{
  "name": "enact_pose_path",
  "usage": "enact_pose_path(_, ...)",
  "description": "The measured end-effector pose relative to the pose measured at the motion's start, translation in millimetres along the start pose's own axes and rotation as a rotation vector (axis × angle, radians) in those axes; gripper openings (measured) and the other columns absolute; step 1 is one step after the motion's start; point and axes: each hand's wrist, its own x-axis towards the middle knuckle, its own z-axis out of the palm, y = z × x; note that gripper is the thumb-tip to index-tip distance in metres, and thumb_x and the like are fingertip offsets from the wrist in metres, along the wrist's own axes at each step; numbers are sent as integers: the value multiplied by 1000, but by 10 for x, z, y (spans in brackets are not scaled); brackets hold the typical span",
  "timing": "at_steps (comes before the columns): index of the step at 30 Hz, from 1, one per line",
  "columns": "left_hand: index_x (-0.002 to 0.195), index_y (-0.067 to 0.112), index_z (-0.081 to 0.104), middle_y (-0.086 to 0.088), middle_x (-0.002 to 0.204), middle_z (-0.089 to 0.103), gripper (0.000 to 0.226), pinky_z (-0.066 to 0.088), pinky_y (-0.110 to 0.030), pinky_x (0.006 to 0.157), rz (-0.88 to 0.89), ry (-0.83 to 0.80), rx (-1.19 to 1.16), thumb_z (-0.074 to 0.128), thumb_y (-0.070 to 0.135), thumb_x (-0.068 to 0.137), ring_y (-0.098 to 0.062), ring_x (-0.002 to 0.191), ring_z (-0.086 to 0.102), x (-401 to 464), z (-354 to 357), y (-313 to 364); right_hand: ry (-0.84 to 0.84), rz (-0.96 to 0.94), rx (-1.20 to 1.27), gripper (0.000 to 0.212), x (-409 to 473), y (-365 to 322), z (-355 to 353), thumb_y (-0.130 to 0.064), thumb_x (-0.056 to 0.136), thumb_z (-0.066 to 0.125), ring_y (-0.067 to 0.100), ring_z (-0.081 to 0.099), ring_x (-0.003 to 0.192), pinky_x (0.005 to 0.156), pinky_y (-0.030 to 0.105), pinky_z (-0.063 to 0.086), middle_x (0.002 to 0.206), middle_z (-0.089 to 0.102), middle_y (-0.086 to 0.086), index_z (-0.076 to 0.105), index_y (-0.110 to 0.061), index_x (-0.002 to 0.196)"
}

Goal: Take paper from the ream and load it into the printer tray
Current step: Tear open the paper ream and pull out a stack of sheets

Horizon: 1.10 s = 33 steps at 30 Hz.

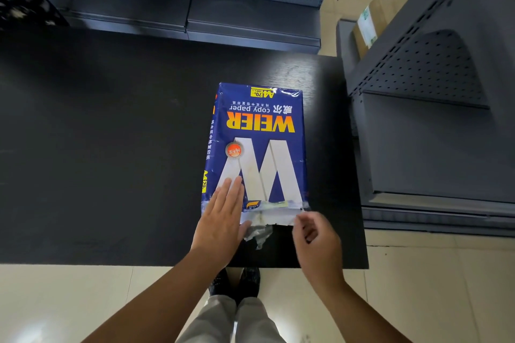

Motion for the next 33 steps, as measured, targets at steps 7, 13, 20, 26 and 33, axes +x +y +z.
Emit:
enact_pose_path(7,151,12,24,-8,158,30,79,19,-40,117,-9,6,-17,46,58,92,-27,147,21,-36,-74,-14,30,244,-12,22,207,-15,123,-27,93,67,12,66,86,62,14,47,105,68,0,66,-16,112)
enact_pose_path(13,150,14,27,-7,155,32,74,24,-41,119,-15,21,-35,42,59,93,-25,145,23,-61,-113,-22,88,315,7,25,256,-77,178,-31,90,72,13,66,88,60,18,50,107,68,0,66,-19,111)
enact_pose_path(20,148,16,33,-7,154,35,71,27,-41,116,-31,40,-27,44,59,92,-26,144,26,-100,-111,-9,110,255,-136,21,243,-110,208,-35,90,70,13,67,86,60,23,54,101,72,-3,70,-19,104)
enact_pose_path(26,145,14,39,-8,150,42,71,31,-43,115,-41,56,-35,48,59,91,-27,141,32,-154,-106,-2,98,487,78,28,352,-150,252,-29,83,80,18,69,84,68,32,58,98,74,4,71,-13,104)
enact_pose_path(33,142,12,42,-8,144,47,71,35,-42,114,-45,101,-57,50,59,89,-26,137,38,-177,-144,-2,81,688,262,21,454,-138,319,-22,82,81,20,66,82,55,22,45,94,71,4,77,-9,98)
